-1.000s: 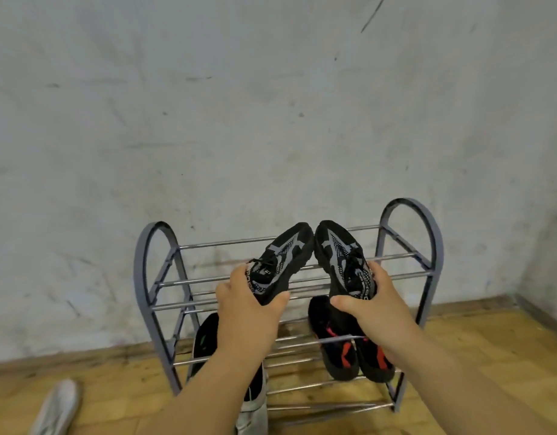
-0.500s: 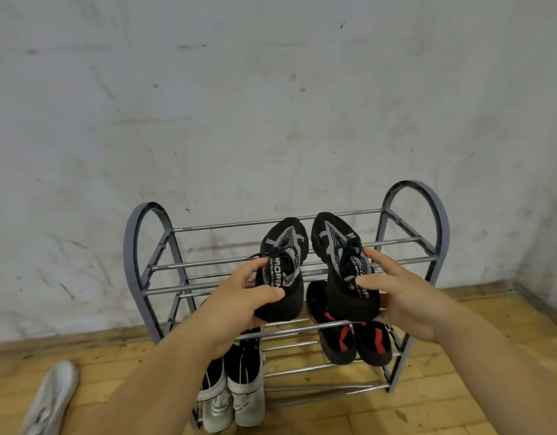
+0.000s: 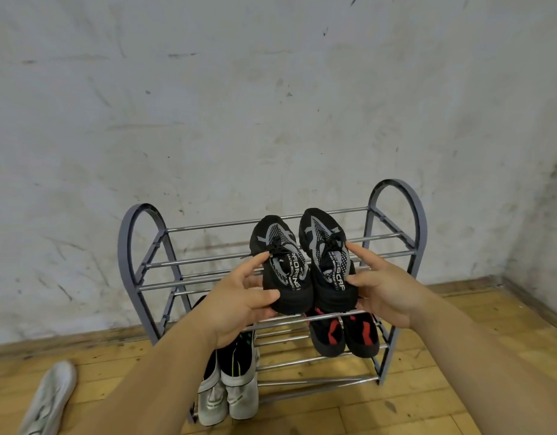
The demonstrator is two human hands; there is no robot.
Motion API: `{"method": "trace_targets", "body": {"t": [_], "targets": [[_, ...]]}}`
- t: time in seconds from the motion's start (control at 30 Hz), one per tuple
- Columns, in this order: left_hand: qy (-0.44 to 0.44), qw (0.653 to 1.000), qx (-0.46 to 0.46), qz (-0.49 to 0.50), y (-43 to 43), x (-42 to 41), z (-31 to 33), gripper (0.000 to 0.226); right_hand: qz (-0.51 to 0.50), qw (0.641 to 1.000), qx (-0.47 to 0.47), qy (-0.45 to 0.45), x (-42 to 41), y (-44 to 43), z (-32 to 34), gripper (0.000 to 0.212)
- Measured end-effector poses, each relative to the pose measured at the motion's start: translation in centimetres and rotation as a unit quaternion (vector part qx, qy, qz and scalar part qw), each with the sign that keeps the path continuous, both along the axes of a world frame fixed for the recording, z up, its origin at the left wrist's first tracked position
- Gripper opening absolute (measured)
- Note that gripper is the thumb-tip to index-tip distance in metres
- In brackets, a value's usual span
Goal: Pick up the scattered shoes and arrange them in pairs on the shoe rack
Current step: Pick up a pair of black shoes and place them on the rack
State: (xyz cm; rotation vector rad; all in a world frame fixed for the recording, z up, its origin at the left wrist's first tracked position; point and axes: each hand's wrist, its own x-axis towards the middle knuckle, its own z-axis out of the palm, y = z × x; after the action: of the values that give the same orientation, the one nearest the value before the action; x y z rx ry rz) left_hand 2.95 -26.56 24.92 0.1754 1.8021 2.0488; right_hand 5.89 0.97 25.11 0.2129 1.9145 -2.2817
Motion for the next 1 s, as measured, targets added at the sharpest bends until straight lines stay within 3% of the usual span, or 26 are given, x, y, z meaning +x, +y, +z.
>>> {"method": "trace_targets", "body": {"t": [0.23, 0.43, 0.7, 1.0], "targets": [[-0.024, 0.999, 0.026, 0.025, 0.6, 0.0, 0.0, 0.05, 0.043, 0.999, 0.004, 0.003, 1.0, -0.1, 0.2, 0.07], [-0.018, 0.998, 0.033, 0.055, 0.8, 0.5, 0.0, 0.048, 0.065, 0.998, 0.012, 0.009, 2.2, -0.1, 0.8, 0.072], [0.025, 0.996, -0.025, -0.08, -2.8, 5.8, 2.5, 0.05, 0.139, 0.99, 0.023, -0.002, 7.8, 3.6, 2.5, 0.069], [-0.042, 0.974, -0.13, -0.184, -1.5, 13.2, 1.3, 0.043, 0.248, 0.953, 0.089, -0.149, 13.6, 7.6, 0.4, 0.083]]}}
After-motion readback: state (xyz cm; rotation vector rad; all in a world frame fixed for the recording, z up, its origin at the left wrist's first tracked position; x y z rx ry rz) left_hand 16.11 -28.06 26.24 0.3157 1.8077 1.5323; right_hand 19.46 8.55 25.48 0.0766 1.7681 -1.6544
